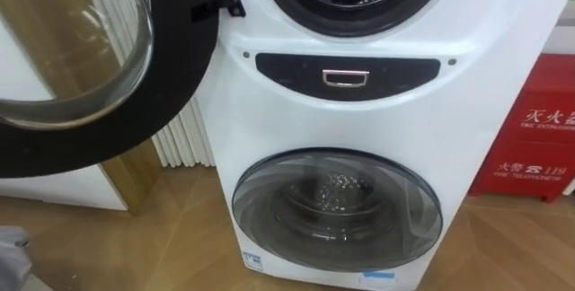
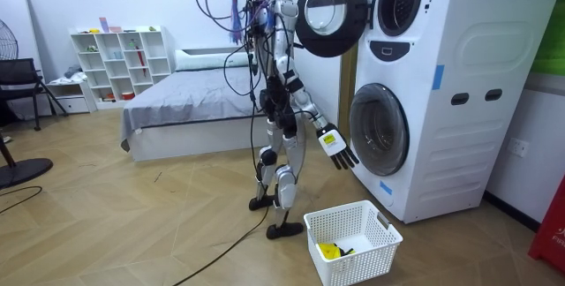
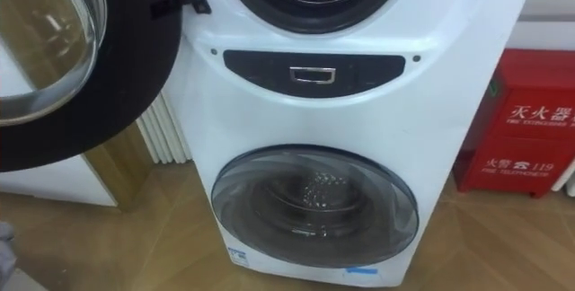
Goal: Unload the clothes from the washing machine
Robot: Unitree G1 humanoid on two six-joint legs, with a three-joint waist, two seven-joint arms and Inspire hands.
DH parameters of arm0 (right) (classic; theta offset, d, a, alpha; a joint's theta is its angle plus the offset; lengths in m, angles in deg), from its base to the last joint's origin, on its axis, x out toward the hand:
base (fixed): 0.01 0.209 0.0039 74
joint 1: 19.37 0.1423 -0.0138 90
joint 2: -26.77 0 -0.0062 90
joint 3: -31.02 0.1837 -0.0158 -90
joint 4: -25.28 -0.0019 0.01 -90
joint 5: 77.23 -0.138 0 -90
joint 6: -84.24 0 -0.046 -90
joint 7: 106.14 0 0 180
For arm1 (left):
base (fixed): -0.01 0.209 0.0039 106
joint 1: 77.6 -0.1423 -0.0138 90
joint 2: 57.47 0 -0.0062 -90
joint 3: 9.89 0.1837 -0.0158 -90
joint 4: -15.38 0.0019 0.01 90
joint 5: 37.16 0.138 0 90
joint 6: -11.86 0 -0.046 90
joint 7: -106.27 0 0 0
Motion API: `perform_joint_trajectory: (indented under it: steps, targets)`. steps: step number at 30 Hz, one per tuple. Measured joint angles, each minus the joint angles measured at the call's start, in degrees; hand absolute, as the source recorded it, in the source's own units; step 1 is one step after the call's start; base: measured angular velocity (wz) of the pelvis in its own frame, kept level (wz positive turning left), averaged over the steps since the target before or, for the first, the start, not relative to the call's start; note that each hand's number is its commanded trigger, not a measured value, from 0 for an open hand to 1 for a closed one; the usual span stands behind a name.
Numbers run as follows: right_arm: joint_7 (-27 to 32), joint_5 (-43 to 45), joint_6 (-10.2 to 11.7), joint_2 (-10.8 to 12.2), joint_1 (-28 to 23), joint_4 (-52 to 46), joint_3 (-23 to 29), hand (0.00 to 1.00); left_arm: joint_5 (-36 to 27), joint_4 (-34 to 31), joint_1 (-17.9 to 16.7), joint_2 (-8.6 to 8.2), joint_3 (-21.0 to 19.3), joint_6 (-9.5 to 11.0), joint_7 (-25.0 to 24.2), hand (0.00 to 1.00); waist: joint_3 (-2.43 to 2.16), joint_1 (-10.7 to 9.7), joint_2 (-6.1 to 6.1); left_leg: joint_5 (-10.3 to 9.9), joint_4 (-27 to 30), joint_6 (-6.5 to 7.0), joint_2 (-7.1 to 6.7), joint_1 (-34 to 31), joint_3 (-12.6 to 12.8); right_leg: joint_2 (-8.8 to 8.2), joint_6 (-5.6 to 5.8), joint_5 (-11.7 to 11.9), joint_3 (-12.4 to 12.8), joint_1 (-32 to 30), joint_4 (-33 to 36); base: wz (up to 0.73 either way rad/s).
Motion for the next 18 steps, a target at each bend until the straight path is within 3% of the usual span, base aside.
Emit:
perform_joint_trajectory:
  steps: [2,4,6,11,15,17,18]
  targets:
    - [0.3,0.1,-0.2,0.0,-0.1,-0.1,1.0,0.00,0.1,-0.4,0.1,1.86,0.0,-0.4,1.2,0.00,-0.03,0.2,-0.04,0.0,0.0,0.00,0.04,0.1,-0.1,0.04,-0.01,0.0,0.0,0.1,0.0,0.02]
    - [0.5,0.6,-0.2,0.0,0.1,-0.1,1.1,0.00,0.9,-0.5,2.2,4.47,0.0,-2.7,2.6,0.00,0.01,0.5,-0.13,0.0,0.1,0.00,0.15,0.0,-0.5,0.18,-0.12,0.1,0.0,0.1,-0.1,0.09]
    - [0.3,1.0,-0.2,0.0,0.1,-0.1,1.1,0.00,3.1,-0.5,3.9,5.18,0.0,-3.2,3.9,0.00,0.07,0.6,-0.17,0.0,0.1,-0.01,0.16,0.0,-1.0,0.21,-0.12,0.1,-0.1,0.0,-0.1,0.09]
    - [-1.1,1.0,-0.6,0.6,0.7,0.5,0.9,0.00,8.7,-3.6,3.9,5.15,0.0,-3.2,4.6,0.00,0.37,0.1,-0.24,-0.1,0.1,-0.10,0.13,-0.6,-1.5,0.20,-0.12,0.1,-1.0,-0.1,-0.2,0.10]
    - [-4.4,1.0,-1.5,0.6,0.9,1.3,-0.2,0.00,15.6,-11.2,1.9,3.85,2.3,-3.4,4.6,0.00,0.68,-1.2,-1.05,-0.1,1.6,-0.08,-0.21,-2.7,-4.2,-0.32,-0.12,0.1,-3.3,-0.1,-0.2,0.32]
    - [-5.0,0.7,-1.5,0.6,1.5,1.8,-1.2,0.00,16.5,-15.3,0.5,1.18,4.1,-3.5,4.5,0.00,0.73,-1.4,-1.06,0.0,2.0,-0.05,-0.35,-3.2,-4.8,-0.55,-0.03,0.2,-3.9,0.0,-0.3,0.30]
    - [-5.4,0.9,-1.5,0.6,1.7,2.2,-2.8,0.00,17.2,-17.5,0.4,-1.69,5.3,-3.7,4.3,0.00,0.71,-1.6,-1.13,0.0,2.0,0.01,-0.41,-3.1,-5.3,-0.68,0.01,0.2,-4.6,0.2,-0.3,0.22]
